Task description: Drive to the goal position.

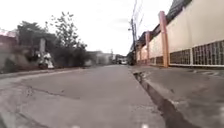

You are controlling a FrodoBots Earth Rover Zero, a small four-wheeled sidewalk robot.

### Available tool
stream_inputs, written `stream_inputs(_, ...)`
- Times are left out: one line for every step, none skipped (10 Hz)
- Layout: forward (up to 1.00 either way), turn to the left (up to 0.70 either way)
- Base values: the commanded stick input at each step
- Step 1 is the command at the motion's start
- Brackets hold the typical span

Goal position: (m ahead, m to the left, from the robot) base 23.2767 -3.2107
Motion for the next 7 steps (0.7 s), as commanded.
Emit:
stream_inputs(1.00,-0.14)
stream_inputs(1.00,-0.14)
stream_inputs(1.00,-0.14)
stream_inputs(1.00,-0.14)
stream_inputs(1.00,-0.14)
stream_inputs(1.00,-0.07)
stream_inputs(1.00,0.00)
